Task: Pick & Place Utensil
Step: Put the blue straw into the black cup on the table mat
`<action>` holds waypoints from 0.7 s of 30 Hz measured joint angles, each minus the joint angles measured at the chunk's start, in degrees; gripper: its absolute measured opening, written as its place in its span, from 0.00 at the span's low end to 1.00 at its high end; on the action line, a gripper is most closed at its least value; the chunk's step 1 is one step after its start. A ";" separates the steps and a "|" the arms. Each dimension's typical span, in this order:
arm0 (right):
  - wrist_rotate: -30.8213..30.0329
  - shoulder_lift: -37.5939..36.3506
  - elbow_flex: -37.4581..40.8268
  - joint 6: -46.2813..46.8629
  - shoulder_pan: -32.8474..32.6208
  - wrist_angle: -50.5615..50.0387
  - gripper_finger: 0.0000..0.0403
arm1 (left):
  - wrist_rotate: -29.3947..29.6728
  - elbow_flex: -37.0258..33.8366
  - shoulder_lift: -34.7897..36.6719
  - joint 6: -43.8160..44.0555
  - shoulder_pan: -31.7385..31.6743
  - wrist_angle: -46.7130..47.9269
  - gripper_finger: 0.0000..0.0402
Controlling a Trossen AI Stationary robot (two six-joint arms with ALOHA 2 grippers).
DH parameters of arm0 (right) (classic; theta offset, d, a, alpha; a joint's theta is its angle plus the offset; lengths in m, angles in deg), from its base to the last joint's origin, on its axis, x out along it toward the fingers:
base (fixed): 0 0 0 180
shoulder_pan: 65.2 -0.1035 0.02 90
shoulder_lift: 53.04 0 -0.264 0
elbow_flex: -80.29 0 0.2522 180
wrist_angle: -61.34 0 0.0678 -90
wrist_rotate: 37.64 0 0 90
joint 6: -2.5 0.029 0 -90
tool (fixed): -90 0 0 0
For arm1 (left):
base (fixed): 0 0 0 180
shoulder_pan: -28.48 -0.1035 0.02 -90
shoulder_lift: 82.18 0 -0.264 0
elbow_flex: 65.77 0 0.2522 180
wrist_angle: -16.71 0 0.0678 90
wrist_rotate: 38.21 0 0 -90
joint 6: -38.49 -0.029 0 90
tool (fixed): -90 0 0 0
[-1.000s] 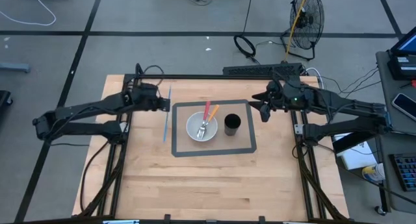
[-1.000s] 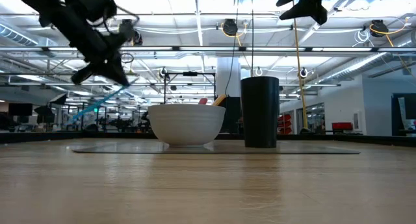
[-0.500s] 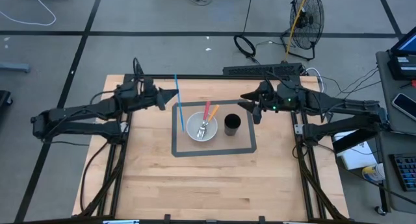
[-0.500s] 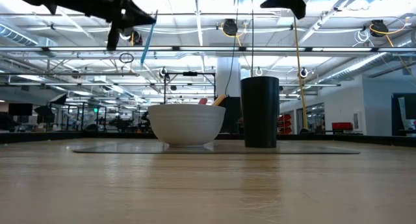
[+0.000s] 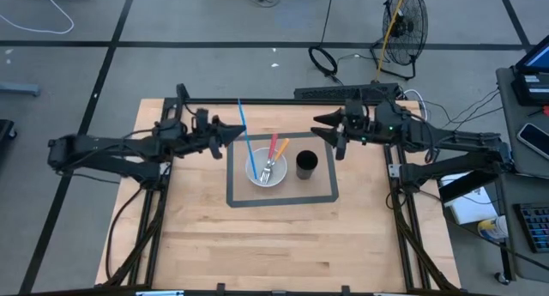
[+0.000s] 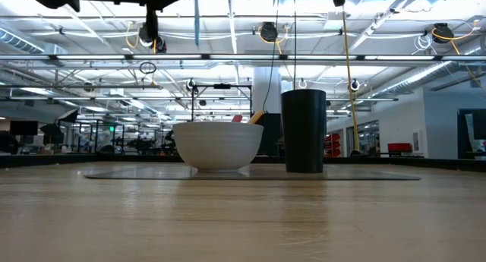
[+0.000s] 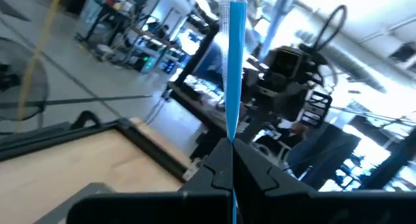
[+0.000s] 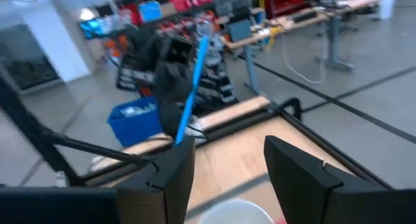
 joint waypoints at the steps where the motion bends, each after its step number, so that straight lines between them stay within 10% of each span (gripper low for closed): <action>1: 0.84 0.00 0.02 0.00 0.00 0.86 0.45 | -0.01 0.00 -1.16 -0.22 0.48 -1.96 0.00; 21: 8.66 3.82 0.02 2.89 -0.96 10.70 0.45 | -7.87 18.09 -17.33 -9.92 5.21 1.21 0.00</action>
